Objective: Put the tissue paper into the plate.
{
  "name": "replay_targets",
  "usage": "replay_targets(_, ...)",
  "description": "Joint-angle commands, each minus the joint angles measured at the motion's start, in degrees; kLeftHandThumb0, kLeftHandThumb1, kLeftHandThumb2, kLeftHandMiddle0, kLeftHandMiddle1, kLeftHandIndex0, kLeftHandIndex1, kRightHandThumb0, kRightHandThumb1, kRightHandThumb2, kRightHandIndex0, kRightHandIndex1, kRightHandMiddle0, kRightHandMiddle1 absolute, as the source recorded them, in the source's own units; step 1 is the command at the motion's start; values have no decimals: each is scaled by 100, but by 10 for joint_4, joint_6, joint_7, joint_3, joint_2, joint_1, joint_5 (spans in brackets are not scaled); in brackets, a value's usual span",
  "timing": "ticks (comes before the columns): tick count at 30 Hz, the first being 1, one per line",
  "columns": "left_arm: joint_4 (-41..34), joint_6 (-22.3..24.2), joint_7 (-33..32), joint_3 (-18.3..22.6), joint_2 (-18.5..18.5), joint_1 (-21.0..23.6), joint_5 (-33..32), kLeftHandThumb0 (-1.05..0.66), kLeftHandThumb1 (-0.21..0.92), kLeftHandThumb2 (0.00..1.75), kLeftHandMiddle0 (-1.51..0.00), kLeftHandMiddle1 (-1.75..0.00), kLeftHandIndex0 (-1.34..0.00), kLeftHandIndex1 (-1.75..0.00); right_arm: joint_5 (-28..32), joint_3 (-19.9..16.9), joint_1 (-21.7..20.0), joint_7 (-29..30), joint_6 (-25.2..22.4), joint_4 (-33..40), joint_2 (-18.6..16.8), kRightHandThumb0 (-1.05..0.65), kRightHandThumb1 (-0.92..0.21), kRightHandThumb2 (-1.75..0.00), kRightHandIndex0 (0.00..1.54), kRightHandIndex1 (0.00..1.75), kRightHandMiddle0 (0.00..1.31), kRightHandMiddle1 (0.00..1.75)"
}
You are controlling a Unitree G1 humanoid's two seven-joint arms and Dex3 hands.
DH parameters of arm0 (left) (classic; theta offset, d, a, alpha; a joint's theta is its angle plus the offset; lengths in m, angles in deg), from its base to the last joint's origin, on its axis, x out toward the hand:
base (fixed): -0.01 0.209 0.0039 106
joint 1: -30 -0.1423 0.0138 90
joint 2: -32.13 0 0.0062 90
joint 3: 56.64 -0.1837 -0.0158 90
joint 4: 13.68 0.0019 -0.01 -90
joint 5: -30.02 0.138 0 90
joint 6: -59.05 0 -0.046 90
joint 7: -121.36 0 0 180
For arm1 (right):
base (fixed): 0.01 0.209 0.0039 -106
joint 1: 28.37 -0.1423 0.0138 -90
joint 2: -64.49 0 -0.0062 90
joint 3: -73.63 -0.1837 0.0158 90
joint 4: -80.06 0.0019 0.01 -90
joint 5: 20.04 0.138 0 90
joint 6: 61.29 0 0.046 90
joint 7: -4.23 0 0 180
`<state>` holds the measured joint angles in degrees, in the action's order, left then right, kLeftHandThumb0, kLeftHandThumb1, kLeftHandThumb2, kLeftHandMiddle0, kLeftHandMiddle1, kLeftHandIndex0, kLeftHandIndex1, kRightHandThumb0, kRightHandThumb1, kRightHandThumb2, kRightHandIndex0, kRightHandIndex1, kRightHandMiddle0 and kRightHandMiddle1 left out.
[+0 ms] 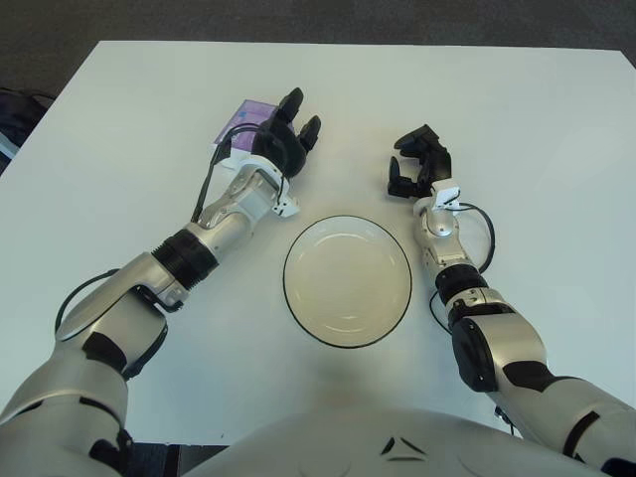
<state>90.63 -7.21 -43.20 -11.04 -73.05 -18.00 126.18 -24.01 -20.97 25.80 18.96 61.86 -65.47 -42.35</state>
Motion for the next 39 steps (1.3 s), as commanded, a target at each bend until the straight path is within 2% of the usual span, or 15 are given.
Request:
replay_targets(1,3,4,-3,19,-5,-17,17,-105,92,77,0,0,0,0,-2,0,149,0,-102,-129,-11,-1,-23,-135,69,175,57,152)
replay_targets(15,3,9,-6,36,2,-18,8,-105,92,89,0,0,0,0,-1,2,148,-2,-107,-128,-11,-1,-24,-135,69,175,56,153)
replay_targets(19,-20,-3,11,55,-14,0,-1,-105,92,92,0,0,0,0,-3,4,148,-1,-108,-127,-10,-1,-24,-135,69,175,55,153)
replay_targets(27,-29,13,34,97,7,36,-11,-105,92,101,0,0,0,0,-5,7,147,-4,-109,-130,-8,-1,-24,-134,69,175,55,153)
replay_targets(39,-133,-24,95,151,-1,35,-52,-105,92,104,0,0,0,0,-3,5,141,-4,-112,-135,-7,-1,-24,-134,69,175,56,152)
